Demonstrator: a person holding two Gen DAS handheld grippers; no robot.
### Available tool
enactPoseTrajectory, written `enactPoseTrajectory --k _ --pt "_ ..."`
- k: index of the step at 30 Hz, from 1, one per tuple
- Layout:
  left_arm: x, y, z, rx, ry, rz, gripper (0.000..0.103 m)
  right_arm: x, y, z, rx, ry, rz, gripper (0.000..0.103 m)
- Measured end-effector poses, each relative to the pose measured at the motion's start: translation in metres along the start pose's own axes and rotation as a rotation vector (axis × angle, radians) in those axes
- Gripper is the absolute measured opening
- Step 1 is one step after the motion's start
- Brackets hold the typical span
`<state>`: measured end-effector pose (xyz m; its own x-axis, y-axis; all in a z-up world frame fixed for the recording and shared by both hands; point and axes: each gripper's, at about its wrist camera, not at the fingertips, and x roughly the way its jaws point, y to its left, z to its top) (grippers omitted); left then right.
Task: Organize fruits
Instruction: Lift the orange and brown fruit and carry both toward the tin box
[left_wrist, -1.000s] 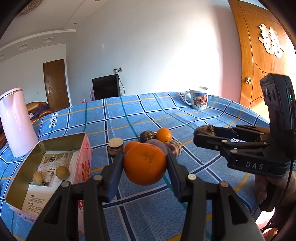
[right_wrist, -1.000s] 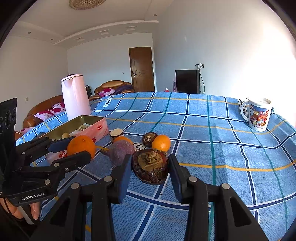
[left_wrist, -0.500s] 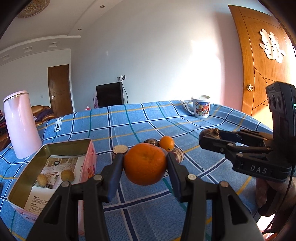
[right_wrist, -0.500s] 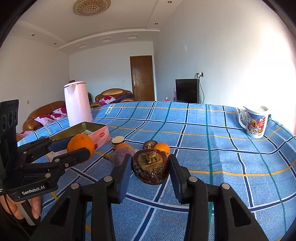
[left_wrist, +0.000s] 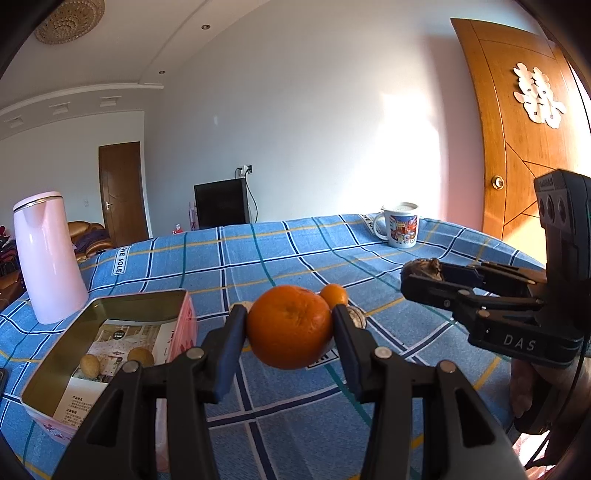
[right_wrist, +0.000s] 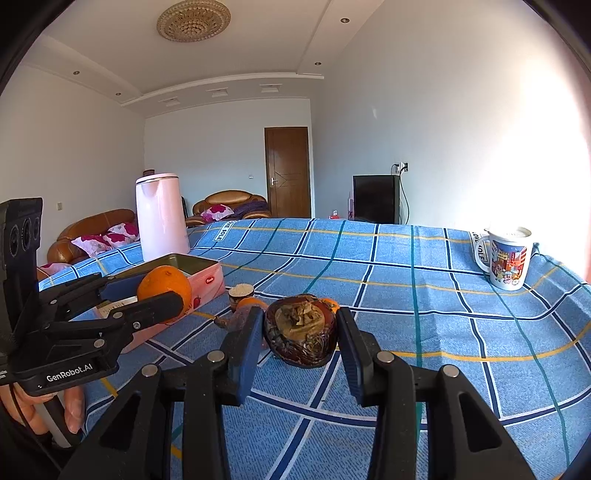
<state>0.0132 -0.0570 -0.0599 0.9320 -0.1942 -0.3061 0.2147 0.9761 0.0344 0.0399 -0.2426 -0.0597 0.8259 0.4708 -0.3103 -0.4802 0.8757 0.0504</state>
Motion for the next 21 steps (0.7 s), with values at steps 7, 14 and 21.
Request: enactPoseTrajectory --k 7,14,21 --pt "-0.003 0.002 0.0 -0.005 -0.026 0.003 0.049 -0.004 0.001 0.0 -0.005 -0.021 0.0 0.042" --pt "-0.008 0.002 0.0 -0.003 -0.058 0.01 0.049 -0.012 0.003 -0.001 -0.018 -0.065 -0.001 0.042" --pt "-0.011 0.005 0.001 -0.012 -0.079 0.003 0.049 -0.019 0.005 -0.003 -0.03 -0.111 0.002 0.042"
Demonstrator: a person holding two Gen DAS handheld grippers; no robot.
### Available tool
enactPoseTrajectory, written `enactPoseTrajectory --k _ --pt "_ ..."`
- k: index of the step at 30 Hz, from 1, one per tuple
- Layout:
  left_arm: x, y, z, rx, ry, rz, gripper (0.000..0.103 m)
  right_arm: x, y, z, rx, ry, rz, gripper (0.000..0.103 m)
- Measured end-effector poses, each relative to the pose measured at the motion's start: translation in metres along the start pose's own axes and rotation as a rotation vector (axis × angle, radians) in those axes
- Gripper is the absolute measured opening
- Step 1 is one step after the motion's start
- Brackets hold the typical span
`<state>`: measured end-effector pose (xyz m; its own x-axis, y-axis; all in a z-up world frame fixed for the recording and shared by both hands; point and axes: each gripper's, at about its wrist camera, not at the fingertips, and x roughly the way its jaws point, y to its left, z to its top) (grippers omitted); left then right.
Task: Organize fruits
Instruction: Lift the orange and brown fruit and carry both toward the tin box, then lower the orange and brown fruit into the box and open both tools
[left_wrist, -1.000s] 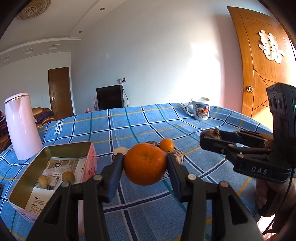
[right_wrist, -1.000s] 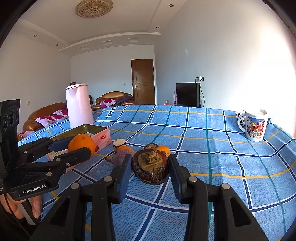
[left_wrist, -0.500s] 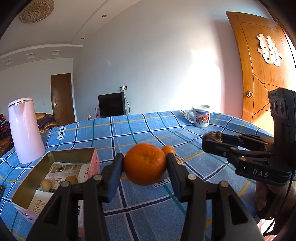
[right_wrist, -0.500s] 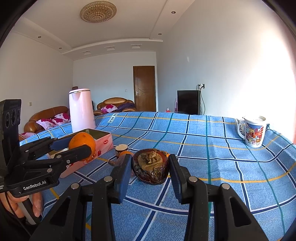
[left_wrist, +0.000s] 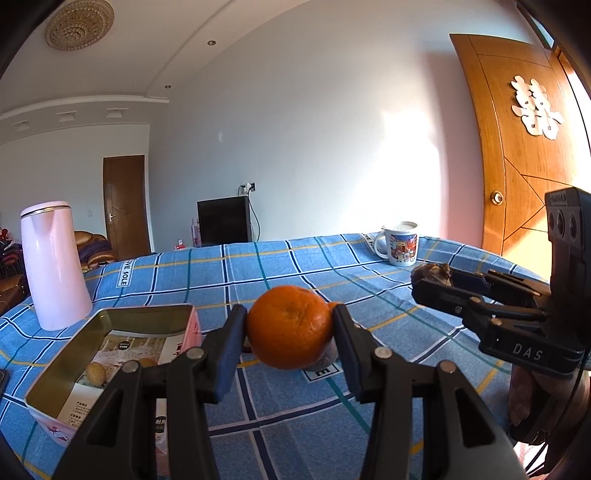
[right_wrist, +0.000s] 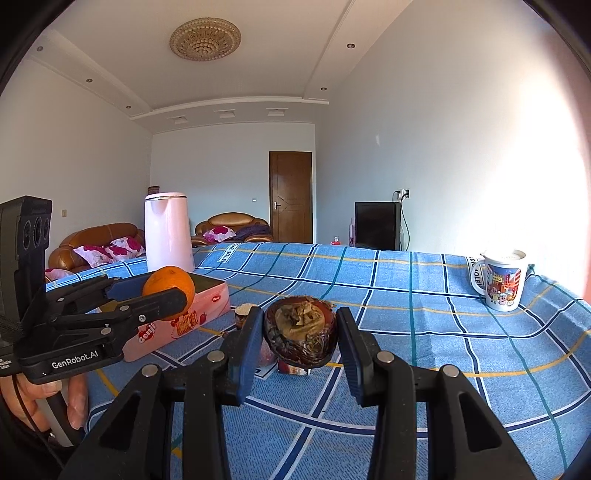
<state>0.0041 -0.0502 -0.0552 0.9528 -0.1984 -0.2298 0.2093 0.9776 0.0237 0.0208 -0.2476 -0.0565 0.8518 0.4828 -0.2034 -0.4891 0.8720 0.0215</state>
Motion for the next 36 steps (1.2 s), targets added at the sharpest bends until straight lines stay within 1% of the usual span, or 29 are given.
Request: enactPoseTrajectory --k 3,10,12,16,18,21,23,26,31,36 --pt "-0.001 0.001 0.0 -0.001 -0.005 -0.006 0.049 -0.003 0.002 0.0 -0.007 -0.015 0.009 0.042" --pt "0.001 0.006 0.003 -0.028 0.016 -0.026 0.049 -0.005 0.004 0.0 -0.023 -0.027 0.026 0.042" --pt "0.002 0.009 0.003 -0.042 0.024 -0.03 0.049 -0.004 0.004 0.002 -0.022 -0.018 0.026 0.042" --pt "0.001 0.021 0.006 -0.07 0.042 -0.013 0.049 0.005 0.007 0.01 -0.007 0.021 0.038 0.042" --pt "-0.002 0.032 0.009 -0.089 0.047 0.013 0.049 0.009 0.014 0.019 -0.021 0.037 0.042 0.042" --pt "-0.006 0.051 0.012 -0.104 0.049 0.075 0.049 0.019 0.028 0.034 -0.031 0.061 0.083 0.042" --pt "-0.007 0.066 0.014 -0.109 0.069 0.142 0.049 0.03 0.039 0.043 -0.037 0.09 0.111 0.042" --pt "-0.008 0.094 0.015 -0.153 0.109 0.195 0.049 0.049 0.058 0.052 -0.029 0.143 0.169 0.042" --pt "-0.007 0.133 0.01 -0.192 0.161 0.284 0.049 0.083 0.096 0.055 -0.064 0.227 0.249 0.042" --pt "-0.004 0.15 -0.001 -0.196 0.218 0.327 0.049 0.112 0.134 0.051 -0.123 0.29 0.303 0.042"
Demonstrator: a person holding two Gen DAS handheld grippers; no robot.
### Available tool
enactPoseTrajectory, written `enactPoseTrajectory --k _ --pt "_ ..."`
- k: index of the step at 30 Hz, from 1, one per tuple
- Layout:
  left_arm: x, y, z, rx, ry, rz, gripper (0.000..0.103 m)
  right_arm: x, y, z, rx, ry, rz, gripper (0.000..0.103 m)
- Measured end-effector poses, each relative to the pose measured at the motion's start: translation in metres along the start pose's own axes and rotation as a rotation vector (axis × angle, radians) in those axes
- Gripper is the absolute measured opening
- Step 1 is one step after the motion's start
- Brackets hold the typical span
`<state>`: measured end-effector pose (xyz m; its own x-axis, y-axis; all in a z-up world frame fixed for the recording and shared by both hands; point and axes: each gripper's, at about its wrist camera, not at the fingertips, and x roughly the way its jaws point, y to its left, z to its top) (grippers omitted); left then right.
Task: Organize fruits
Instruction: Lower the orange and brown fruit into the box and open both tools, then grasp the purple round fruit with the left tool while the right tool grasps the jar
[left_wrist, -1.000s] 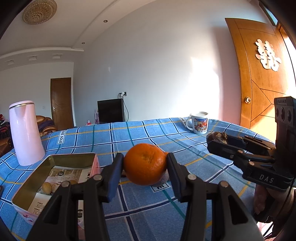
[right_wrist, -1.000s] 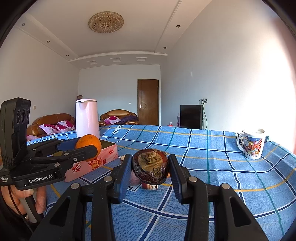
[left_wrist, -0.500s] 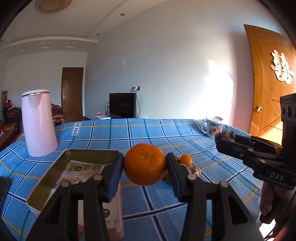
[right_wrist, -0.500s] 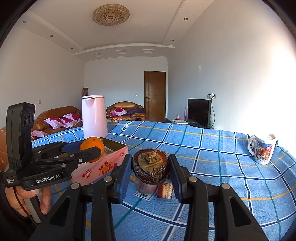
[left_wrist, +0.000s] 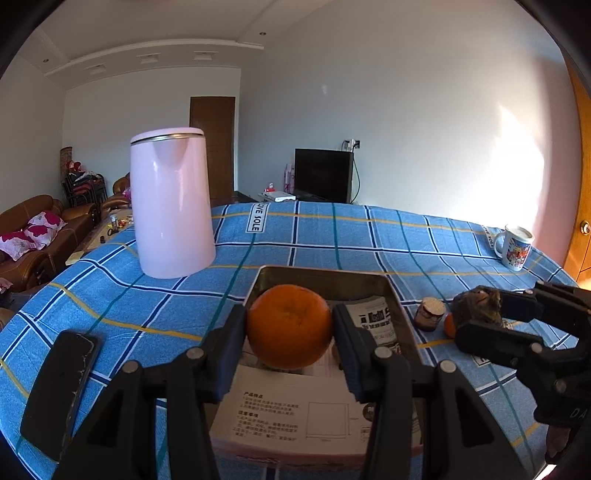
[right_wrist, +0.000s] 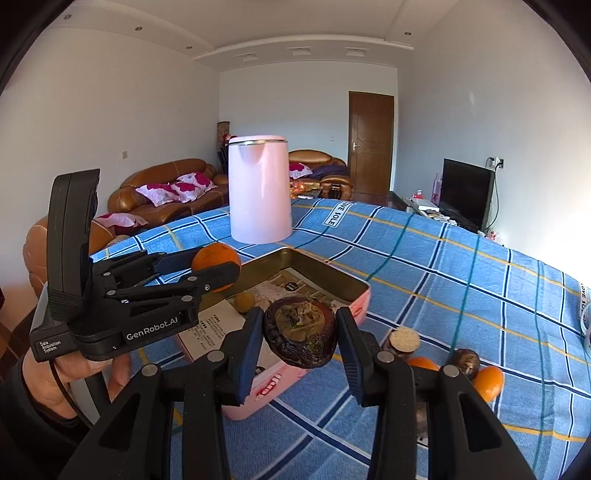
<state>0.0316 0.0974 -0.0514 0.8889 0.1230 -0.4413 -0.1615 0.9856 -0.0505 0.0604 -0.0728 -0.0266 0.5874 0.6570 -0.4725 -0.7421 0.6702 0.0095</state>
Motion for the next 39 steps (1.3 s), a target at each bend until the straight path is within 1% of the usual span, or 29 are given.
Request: enactPoseTrajectory --k 3,6,11,14,16,17,18,20,21,23,26,28,30,32,33,35,39 --pt "0.005 0.006 -0.003 -0.001 0.029 0.0 0.049 0.02 0.011 0.003 -0.027 0.044 0.018 0.042" --pt "0.009 0.009 -0.004 0.007 0.049 -0.001 0.049 0.04 0.02 0.002 -0.052 0.103 0.018 0.042" --pt "0.015 0.012 -0.007 0.015 0.078 0.017 0.049 0.064 0.029 -0.002 -0.073 0.174 0.02 0.042" --pt "0.017 0.014 -0.008 0.013 0.091 0.033 0.05 0.073 0.031 -0.004 -0.073 0.199 0.019 0.042" --pt "0.015 0.015 -0.008 0.007 0.078 0.052 0.054 0.074 0.033 -0.005 -0.081 0.209 0.024 0.043" --pt "0.012 0.014 -0.007 0.01 0.066 0.056 0.06 0.073 0.034 -0.005 -0.083 0.209 0.022 0.046" --pt "0.009 0.013 -0.005 0.012 0.055 0.056 0.065 0.071 0.034 -0.005 -0.08 0.202 0.019 0.053" --pt "0.002 0.01 -0.001 0.007 0.032 0.053 0.07 0.062 0.03 -0.003 -0.064 0.18 0.016 0.06" --pt "-0.002 0.007 0.0 0.005 0.019 0.044 0.073 0.055 0.026 -0.003 -0.053 0.167 0.013 0.06" --pt "-0.008 0.0 0.004 0.008 0.0 0.025 0.074 0.039 0.016 -0.004 -0.038 0.141 -0.004 0.06" --pt "-0.014 -0.016 0.008 0.013 -0.013 -0.022 0.077 0.007 -0.009 -0.011 0.0 0.096 -0.068 0.062" --pt "-0.015 -0.032 0.008 0.029 -0.015 -0.057 0.079 -0.014 -0.032 -0.02 0.04 0.083 -0.119 0.064" --pt "-0.015 -0.052 0.009 0.051 -0.011 -0.095 0.086 -0.033 -0.058 -0.031 0.084 0.086 -0.205 0.064" --pt "-0.012 -0.075 0.009 0.087 0.002 -0.139 0.086 -0.044 -0.085 -0.04 0.123 0.104 -0.294 0.064" --pt "-0.01 -0.086 0.008 0.102 0.015 -0.167 0.086 -0.047 -0.097 -0.045 0.145 0.118 -0.317 0.064" --pt "-0.004 -0.107 0.007 0.124 0.041 -0.218 0.086 -0.052 -0.114 -0.052 0.178 0.143 -0.347 0.064" --pt "0.011 -0.145 0.004 0.177 0.088 -0.271 0.086 -0.057 -0.133 -0.062 0.229 0.142 -0.378 0.064"
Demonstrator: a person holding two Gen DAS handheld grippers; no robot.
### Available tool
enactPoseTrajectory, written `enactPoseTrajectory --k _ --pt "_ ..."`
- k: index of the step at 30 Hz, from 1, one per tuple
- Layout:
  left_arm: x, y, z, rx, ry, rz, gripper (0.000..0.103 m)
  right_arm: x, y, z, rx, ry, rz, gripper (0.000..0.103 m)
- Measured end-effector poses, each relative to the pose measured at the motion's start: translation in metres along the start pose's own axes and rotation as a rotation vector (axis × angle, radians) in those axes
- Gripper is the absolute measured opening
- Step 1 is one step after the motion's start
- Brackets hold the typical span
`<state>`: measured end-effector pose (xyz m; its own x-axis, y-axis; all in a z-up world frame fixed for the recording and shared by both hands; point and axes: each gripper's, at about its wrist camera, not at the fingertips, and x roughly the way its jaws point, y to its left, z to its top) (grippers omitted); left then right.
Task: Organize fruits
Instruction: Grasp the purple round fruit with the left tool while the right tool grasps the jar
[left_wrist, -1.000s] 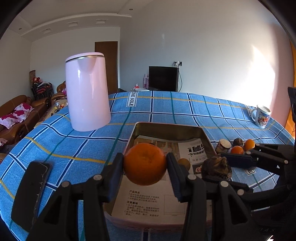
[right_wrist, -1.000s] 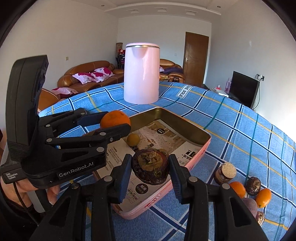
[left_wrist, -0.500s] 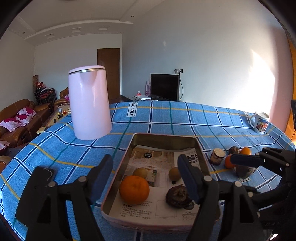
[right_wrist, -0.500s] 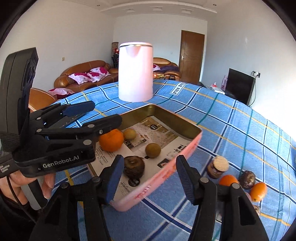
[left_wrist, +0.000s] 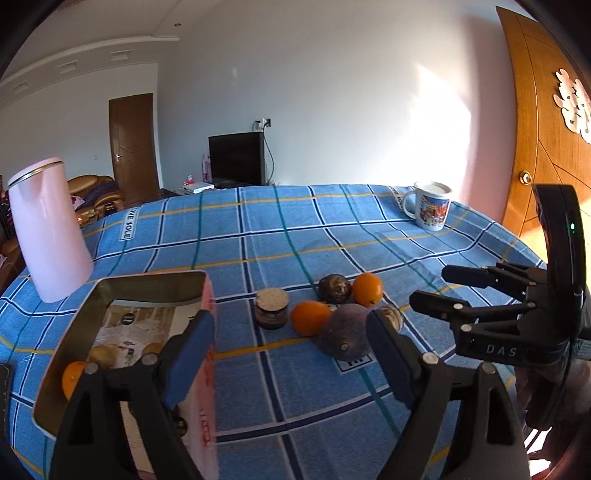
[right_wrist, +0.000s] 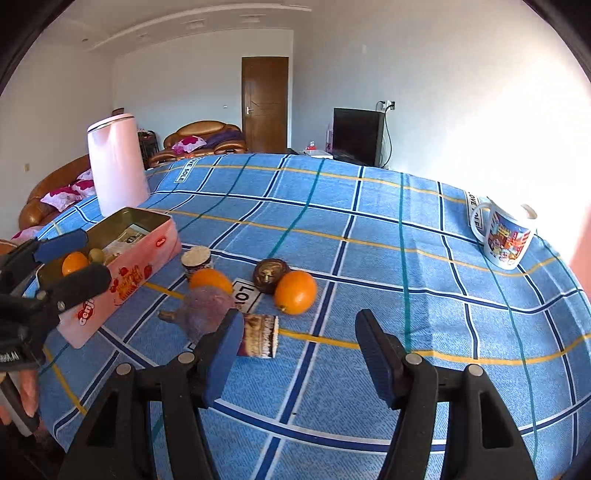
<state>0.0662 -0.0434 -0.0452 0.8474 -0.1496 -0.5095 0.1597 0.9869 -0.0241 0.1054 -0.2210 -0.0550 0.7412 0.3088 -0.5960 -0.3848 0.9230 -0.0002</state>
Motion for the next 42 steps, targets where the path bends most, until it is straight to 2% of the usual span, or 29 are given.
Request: enactPoseTrajectory --k 7,10,14,18,19,20,21,24,28,32,39,40,42 --pt "0.038 -0.029 0.004 0.021 0.11 -0.061 0.085 0.0 -0.016 -0.007 0.066 -0.001 -0.004 0.064" --pt "0.047 -0.035 0.005 0.034 0.134 -0.059 0.082 -0.003 -0.022 -0.008 0.088 -0.014 -0.005 0.064" --pt "0.062 -0.041 0.004 0.043 0.202 -0.08 0.065 -0.002 -0.028 -0.01 0.115 -0.011 0.005 0.065" --pt "0.068 -0.036 0.003 0.017 0.232 -0.114 0.065 -0.001 -0.03 -0.01 0.13 -0.01 0.01 0.065" --pt "0.069 -0.035 0.004 0.007 0.235 -0.125 0.063 0.0 -0.03 -0.009 0.131 -0.007 0.013 0.065" --pt "0.069 -0.033 0.004 0.0 0.231 -0.139 0.053 0.001 -0.03 -0.009 0.13 -0.004 0.015 0.065" --pt "0.068 -0.032 0.004 0.003 0.229 -0.138 0.052 0.002 -0.029 -0.008 0.128 0.0 0.018 0.065" --pt "0.064 -0.025 0.002 -0.023 0.226 -0.161 0.052 0.002 -0.024 -0.005 0.12 -0.001 0.021 0.065" --pt "0.053 -0.008 -0.001 -0.058 0.205 -0.123 0.052 0.007 -0.017 -0.001 0.113 0.012 0.044 0.065" --pt "0.046 0.005 -0.006 -0.093 0.198 -0.094 0.052 0.019 -0.005 0.0 0.095 0.057 0.072 0.065" --pt "0.047 0.005 -0.01 -0.098 0.2 -0.116 0.052 0.043 0.013 0.0 0.063 0.152 0.108 0.064" --pt "0.047 0.005 -0.011 -0.1 0.2 -0.121 0.052 0.046 0.013 0.0 0.063 0.165 0.109 0.062" --pt "0.046 0.004 -0.011 -0.099 0.196 -0.122 0.052 0.052 0.013 -0.001 0.061 0.194 0.124 0.045"
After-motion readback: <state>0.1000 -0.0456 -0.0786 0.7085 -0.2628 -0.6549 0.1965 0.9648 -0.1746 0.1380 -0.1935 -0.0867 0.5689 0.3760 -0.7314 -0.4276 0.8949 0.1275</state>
